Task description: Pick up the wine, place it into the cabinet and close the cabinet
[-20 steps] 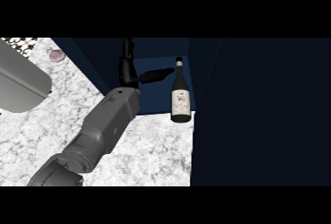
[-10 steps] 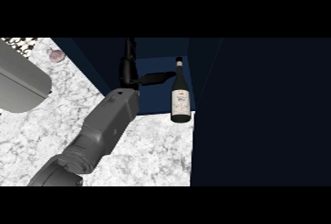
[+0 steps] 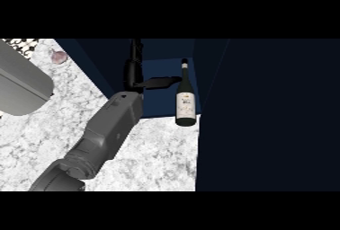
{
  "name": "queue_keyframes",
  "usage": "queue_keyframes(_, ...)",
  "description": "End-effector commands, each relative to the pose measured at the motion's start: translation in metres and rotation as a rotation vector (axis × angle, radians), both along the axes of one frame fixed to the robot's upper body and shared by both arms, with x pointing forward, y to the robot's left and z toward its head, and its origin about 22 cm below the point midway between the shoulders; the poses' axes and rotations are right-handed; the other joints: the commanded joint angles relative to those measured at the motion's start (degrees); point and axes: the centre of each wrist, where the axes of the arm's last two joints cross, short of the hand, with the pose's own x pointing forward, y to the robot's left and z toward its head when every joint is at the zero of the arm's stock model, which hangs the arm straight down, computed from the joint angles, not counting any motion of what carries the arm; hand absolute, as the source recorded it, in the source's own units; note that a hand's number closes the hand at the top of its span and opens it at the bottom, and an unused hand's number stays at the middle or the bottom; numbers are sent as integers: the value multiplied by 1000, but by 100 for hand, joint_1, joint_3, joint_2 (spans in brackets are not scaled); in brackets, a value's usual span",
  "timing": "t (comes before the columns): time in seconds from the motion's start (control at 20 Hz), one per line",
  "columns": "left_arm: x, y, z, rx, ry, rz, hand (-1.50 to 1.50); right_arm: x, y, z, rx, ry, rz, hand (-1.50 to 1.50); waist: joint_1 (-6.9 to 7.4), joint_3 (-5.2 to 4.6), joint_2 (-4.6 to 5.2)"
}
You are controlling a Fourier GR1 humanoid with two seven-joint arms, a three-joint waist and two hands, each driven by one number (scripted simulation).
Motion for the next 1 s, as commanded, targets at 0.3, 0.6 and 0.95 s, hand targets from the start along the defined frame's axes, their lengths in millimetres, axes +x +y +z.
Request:
queue_keyframes(0.3,-14,13,-26,-144,35,-9,-150,-5,-5,6,16,-6,4,-150,121,-15,-38)
queue_keyframes(0.6,-17,11,-28,-141,60,-3,-150,-6,10,15,20,10,44,-150,46,-19,-76)
queue_keyframes(0.95,-47,10,-55,-143,72,-30,-150,-10,3,16,15,10,-19,-150,205,-15,-146)
